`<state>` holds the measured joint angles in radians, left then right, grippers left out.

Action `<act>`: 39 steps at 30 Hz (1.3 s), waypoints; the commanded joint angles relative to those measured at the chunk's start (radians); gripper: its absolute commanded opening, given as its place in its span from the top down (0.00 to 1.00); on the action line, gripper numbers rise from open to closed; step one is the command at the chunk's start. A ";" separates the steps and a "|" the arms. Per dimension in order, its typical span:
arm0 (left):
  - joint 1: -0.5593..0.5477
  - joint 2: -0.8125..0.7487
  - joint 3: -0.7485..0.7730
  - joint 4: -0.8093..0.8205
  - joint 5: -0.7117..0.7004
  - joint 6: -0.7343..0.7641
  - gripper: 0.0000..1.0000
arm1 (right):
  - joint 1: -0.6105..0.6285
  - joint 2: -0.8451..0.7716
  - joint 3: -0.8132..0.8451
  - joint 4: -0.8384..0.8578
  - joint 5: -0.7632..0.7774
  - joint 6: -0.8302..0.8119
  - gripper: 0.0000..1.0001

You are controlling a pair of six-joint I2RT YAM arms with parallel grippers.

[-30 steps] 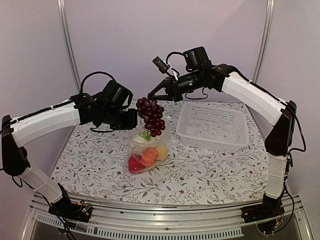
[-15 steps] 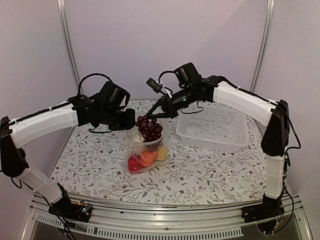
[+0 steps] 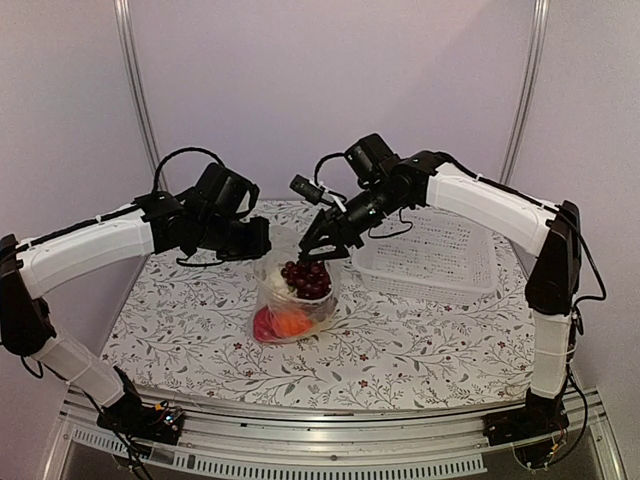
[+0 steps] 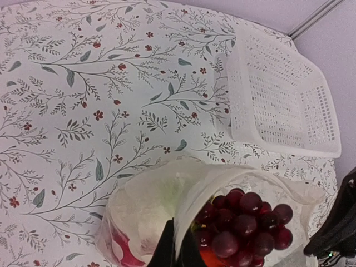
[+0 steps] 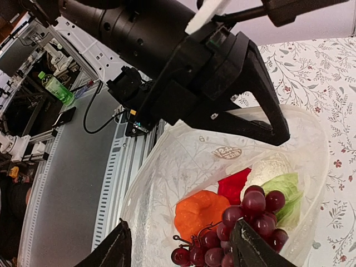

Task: Place the food in the zip-top bag and seal the zipper
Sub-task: Place the fake fruit in the zipper food storage bag, then pass from the left arm to the right

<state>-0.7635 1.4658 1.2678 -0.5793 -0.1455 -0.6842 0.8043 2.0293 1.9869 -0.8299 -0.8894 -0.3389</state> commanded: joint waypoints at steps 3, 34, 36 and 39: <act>0.018 -0.034 -0.035 0.015 -0.030 0.065 1.00 | -0.130 -0.129 -0.021 -0.028 0.016 -0.113 0.32; 0.022 -0.006 0.024 -0.006 -0.034 0.163 1.00 | -0.172 -0.037 -0.301 0.211 -0.007 -0.422 0.50; 0.024 -0.004 0.025 -0.007 -0.034 0.166 1.00 | -0.167 -0.037 -0.301 0.216 -0.009 -0.423 0.55; 0.025 -0.005 0.025 -0.008 -0.039 0.173 1.00 | -0.166 -0.037 -0.300 0.225 -0.019 -0.408 0.70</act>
<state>-0.7582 1.4536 1.2667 -0.5835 -0.1703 -0.5354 0.6342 1.9858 1.6630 -0.6281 -0.8783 -0.7628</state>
